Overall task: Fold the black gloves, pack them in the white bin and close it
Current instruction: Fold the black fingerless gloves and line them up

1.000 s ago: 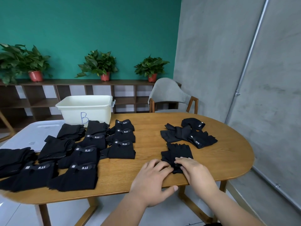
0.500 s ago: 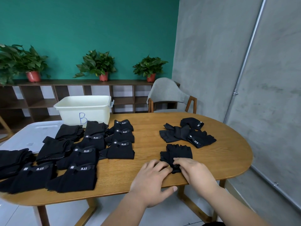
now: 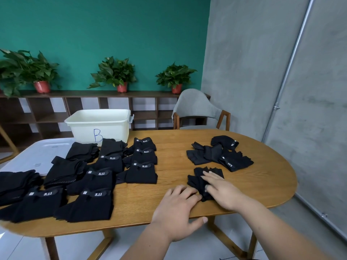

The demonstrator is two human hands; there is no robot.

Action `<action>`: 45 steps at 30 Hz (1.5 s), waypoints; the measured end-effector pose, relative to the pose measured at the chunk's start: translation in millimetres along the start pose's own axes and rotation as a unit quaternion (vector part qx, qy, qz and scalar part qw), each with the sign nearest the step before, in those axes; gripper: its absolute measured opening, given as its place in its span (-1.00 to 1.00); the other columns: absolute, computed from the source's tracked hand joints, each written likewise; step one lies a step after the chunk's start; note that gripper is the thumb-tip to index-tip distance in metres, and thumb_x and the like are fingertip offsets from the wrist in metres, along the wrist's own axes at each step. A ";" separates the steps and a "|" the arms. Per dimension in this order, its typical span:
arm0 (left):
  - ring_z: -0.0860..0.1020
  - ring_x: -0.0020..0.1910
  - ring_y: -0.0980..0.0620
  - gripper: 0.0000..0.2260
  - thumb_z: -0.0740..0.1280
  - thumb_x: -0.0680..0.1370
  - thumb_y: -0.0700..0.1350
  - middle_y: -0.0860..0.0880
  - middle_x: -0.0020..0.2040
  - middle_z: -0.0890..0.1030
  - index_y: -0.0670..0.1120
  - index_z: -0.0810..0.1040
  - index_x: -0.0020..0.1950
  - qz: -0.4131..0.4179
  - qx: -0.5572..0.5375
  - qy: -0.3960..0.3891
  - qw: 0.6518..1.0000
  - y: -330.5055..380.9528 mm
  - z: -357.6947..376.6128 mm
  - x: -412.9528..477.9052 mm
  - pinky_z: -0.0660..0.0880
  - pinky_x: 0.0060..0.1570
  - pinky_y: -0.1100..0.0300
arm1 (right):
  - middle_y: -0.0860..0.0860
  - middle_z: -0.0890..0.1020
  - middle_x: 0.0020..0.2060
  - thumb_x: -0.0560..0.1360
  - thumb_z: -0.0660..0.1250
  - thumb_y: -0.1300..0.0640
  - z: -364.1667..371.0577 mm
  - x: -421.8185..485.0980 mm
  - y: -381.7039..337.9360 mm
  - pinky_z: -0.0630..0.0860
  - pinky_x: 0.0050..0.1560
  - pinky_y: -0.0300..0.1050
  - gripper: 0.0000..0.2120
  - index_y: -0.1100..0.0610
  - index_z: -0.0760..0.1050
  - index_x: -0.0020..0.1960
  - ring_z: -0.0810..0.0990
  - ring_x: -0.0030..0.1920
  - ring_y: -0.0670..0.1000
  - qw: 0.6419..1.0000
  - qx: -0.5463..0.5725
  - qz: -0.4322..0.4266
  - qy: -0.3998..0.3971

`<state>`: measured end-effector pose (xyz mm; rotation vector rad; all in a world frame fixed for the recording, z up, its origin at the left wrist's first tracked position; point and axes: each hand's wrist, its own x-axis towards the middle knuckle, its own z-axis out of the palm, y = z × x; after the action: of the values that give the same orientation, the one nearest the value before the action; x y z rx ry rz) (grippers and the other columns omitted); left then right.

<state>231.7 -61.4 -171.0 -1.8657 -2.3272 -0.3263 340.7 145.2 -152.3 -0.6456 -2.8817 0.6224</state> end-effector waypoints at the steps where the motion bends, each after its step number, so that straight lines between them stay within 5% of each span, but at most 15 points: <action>1: 0.18 0.55 0.03 -0.34 0.04 0.60 0.46 0.19 0.55 0.31 0.15 0.34 0.59 -0.001 -0.002 -0.001 1.000 -0.2 0.0 0.0 0.21 0.48 -0.03 | -0.14 0.13 0.67 0.73 0.06 0.03 -1.1 6.2 0.9 0.00 0.62 -0.16 -0.50 -0.05 0.21 0.67 0.00 0.66 -0.13 0.999 -0.031 0.001 -0.039; 5: 0.17 0.56 0.03 -0.33 0.03 0.60 0.47 0.19 0.56 0.31 0.15 0.33 0.60 -0.002 -0.006 -0.003 1.000 -0.9 0.5 2.2 0.21 0.49 -0.04 | -0.12 0.12 0.68 0.73 0.04 0.04 -16.9 27.3 -6.8 -0.04 0.66 -0.08 -0.50 -0.10 0.22 0.66 -0.01 0.68 -0.06 0.998 -0.049 0.000 -0.044; 11: 0.19 0.54 0.07 -0.35 0.05 0.60 0.46 0.21 0.53 0.33 0.15 0.39 0.57 -0.011 -0.028 0.008 1.000 -1.6 2.0 2.6 0.21 0.50 -0.01 | -0.22 -0.15 0.68 0.72 -0.09 -0.11 10.0 33.8 -10.2 -0.18 0.66 0.02 -0.45 -0.22 -0.10 0.70 -0.21 0.67 -0.08 0.989 -0.133 0.014 -0.063; 19: 0.05 0.63 0.16 -0.51 0.18 0.61 0.36 0.19 0.63 0.18 0.12 0.36 0.43 -0.072 -0.132 0.061 0.987 0.5 -2.0 0.8 0.07 0.63 0.09 | -0.23 -0.19 0.67 0.72 -0.10 -0.19 16.6 31.8 -18.0 -0.21 0.65 0.07 -0.45 -0.27 -0.12 0.68 -0.25 0.67 -0.07 0.989 -0.130 0.032 -0.062; 22: 0.20 0.56 0.12 -0.48 0.20 0.64 0.31 0.14 0.58 0.33 0.10 0.29 0.52 -0.081 -0.129 0.056 0.987 4.0 -7.6 0.1 0.08 0.62 0.13 | -0.25 -0.19 0.66 0.72 -0.12 -0.19 21.3 22.3 -25.0 -0.21 0.66 0.07 -0.46 -0.26 -0.11 0.69 -0.26 0.67 -0.07 0.990 -0.128 0.026 -0.050; 26: 0.29 0.50 0.14 -0.47 0.11 0.68 0.31 0.13 0.52 0.43 0.07 0.27 0.56 -0.091 -0.111 0.064 0.988 7.4 -5.1 1.2 0.01 0.64 0.15 | -0.29 0.00 0.66 0.73 -0.03 -0.17 30.6 12.8 -21.7 -0.13 0.67 0.02 -0.50 -0.24 0.10 0.67 -0.15 0.66 -0.14 0.997 -0.072 -0.001 0.026; 31: 0.26 0.56 0.12 -0.44 -0.07 0.69 0.35 0.13 0.58 0.33 0.17 0.27 0.63 -0.086 -0.052 0.062 0.993 1.9 4.4 4.1 -0.06 0.66 0.05 | -0.24 0.55 0.41 0.69 0.23 0.06 37.6 0.2 -9.0 0.24 0.53 -0.19 -0.69 -0.13 0.62 0.35 0.34 0.52 -0.19 0.960 0.121 -0.025 0.253; 36: 0.14 0.64 0.13 -0.43 -0.02 0.69 0.32 0.10 0.65 0.27 0.15 0.33 0.64 -0.123 -0.049 0.056 0.990 -0.8 9.4 6.9 -0.18 0.66 0.00 | -0.20 0.39 0.55 0.72 0.13 -0.08 41.8 9.2 -14.4 0.13 0.61 -0.08 -0.60 -0.12 0.45 0.52 0.20 0.62 -0.12 0.988 -0.009 0.025 0.152; 40: 0.00 0.70 0.10 -0.43 0.03 0.69 0.29 0.07 0.70 0.19 0.11 0.29 0.66 -0.150 -0.059 0.046 0.986 -3.1 12.6 11.8 -0.20 0.66 -0.02 | -0.23 0.34 0.57 0.74 0.07 -0.10 41.7 11.9 -12.1 0.05 0.65 -0.04 -0.58 -0.14 0.41 0.55 0.12 0.63 -0.16 0.991 -0.007 0.016 0.131; 45: -0.17 0.70 0.07 -0.37 0.02 0.69 0.30 0.06 0.73 0.04 0.05 0.16 0.72 -0.174 -0.060 0.037 0.982 -5.0 12.5 14.6 -0.20 0.67 -0.03 | -0.37 0.57 0.29 0.62 0.35 -0.07 35.7 -2.8 -11.0 0.43 0.41 -0.19 -0.73 -0.23 0.61 0.30 0.47 0.37 -0.29 0.970 0.129 -0.033 0.205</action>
<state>223.9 -45.5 -179.9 -1.4536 -2.6270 -0.5762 331.6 121.9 -180.2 -0.5597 -2.3792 0.7377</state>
